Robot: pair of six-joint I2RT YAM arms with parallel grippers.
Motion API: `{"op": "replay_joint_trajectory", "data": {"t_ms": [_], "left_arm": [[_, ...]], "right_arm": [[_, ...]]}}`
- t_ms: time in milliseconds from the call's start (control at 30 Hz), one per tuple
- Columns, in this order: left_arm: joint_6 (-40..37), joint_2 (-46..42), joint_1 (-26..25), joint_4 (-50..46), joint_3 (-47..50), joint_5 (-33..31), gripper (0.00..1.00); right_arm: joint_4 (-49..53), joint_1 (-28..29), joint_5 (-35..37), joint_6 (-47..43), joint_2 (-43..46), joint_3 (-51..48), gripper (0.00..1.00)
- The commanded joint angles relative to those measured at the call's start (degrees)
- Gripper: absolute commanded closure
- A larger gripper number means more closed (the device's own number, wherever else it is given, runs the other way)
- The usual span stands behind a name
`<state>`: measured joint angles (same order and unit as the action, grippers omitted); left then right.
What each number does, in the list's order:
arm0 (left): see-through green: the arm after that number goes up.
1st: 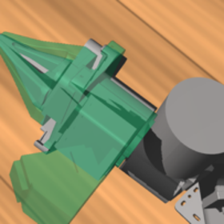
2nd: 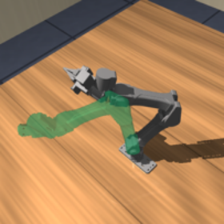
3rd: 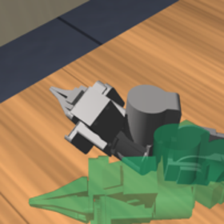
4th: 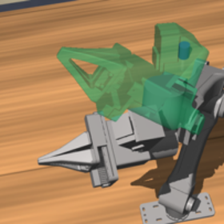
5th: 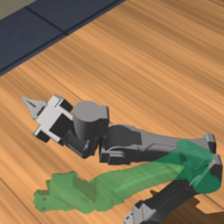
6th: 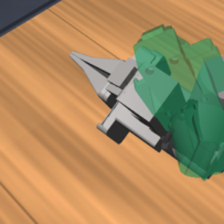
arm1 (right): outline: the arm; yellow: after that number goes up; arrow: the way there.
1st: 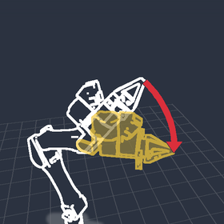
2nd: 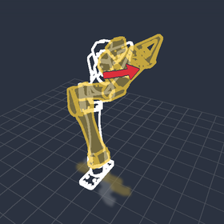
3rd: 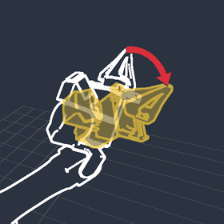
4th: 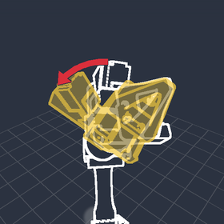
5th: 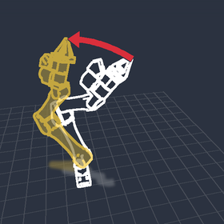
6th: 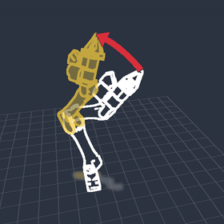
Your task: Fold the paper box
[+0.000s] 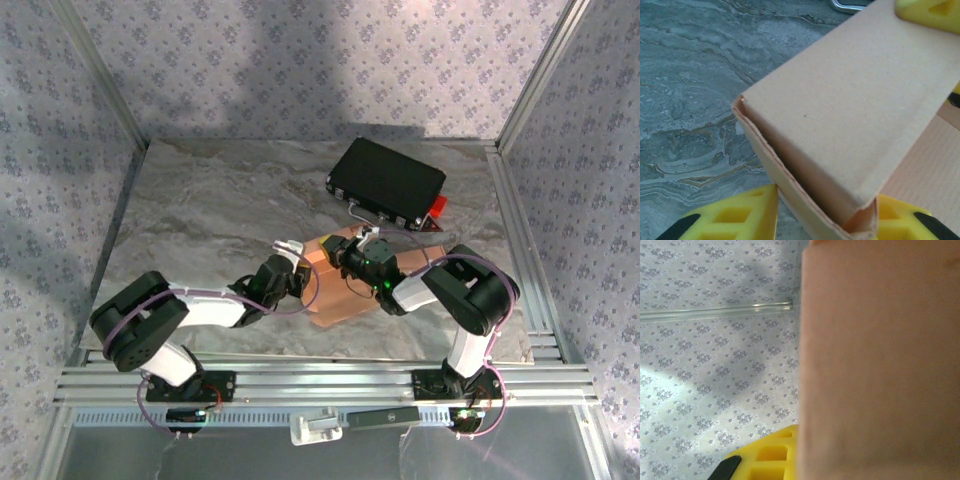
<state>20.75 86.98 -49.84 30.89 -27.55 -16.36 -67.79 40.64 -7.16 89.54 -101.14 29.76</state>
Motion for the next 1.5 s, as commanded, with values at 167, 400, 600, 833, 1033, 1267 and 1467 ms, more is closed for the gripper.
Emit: {"op": "replay_joint_trajectory", "data": {"t_ms": [167,400,600,833,1033,1267,1467], "left_arm": [[5.08,2.74,-3.11,-0.65,-5.21,-9.01,0.68],[7.83,4.47,-3.86,-3.09,-7.20,-12.49,0.71],[8.94,6.07,-3.86,-5.42,-9.67,-13.72,0.77],[10.17,7.37,-4.98,-8.17,-12.57,-16.22,0.85],[11.81,8.98,-5.44,-11.80,-15.28,-18.11,0.98],[13.04,9.38,-6.09,-13.58,-16.41,-19.02,1.00],[18.89,8.57,-6.91,-25.03,-20.26,-26.67,1.00]], "right_arm": [[-0.61,1.45,1.85,-1.14,-1.52,-0.36,1.00],[-3.17,2.12,2.76,-1.69,-3.84,-2.02,1.00],[-2.81,2.34,2.58,-0.99,-3.99,-1.19,1.00],[-2.21,2.49,2.33,-0.27,-3.97,-0.76,1.00],[-2.42,2.66,2.20,0.76,-4.43,-0.41,1.00],[-1.63,2.64,1.93,1.02,-4.17,0.04,1.00],[-1.49,3.42,3.84,3.68,-4.07,-0.22,1.00]]}}
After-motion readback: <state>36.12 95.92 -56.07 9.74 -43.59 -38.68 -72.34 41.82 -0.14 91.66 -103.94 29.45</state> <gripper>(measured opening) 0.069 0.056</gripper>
